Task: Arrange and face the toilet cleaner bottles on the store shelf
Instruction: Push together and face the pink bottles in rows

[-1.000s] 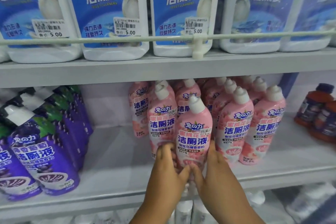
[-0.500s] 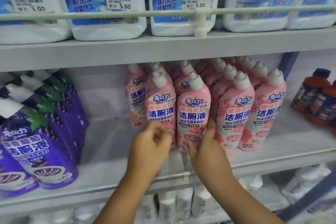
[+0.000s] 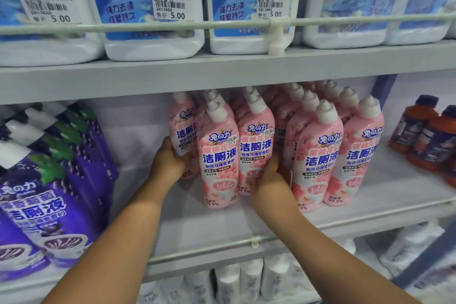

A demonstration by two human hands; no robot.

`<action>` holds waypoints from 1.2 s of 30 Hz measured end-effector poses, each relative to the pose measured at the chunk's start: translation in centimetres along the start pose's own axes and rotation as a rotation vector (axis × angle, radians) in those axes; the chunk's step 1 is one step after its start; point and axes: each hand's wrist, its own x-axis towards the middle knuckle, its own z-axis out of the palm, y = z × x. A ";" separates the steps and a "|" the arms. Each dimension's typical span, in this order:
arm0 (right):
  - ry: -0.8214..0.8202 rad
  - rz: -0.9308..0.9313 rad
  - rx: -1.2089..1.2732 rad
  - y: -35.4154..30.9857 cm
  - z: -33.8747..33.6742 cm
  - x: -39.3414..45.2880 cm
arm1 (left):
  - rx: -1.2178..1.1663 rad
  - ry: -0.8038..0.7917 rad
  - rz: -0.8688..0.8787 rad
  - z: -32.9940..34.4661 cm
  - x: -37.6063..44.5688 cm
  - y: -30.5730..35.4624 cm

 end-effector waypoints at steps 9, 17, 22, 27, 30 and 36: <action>-0.142 0.122 0.110 -0.1 -0.5 1.1 | -0.096 0.066 -0.068 -3.6 -4.4 -1.5; -0.162 0.143 0.185 0.5 -0.1 1.6 | -0.217 -0.110 -0.092 -6.2 -12.4 0.0; -0.190 0.167 0.216 0.5 0.2 2.3 | -0.242 -0.160 -0.088 -4.2 -14.7 1.7; -0.225 0.162 0.377 0.6 -1.8 0.6 | -0.200 -0.231 -0.046 -0.9 -16.3 2.9; -0.239 0.093 0.437 0.7 -3.9 -1.6 | -0.178 -0.235 -0.030 0.7 -16.6 3.4; -0.194 -0.055 0.508 0.5 -6.9 -5.8 | 0.413 -0.178 0.138 2.5 -16.5 5.1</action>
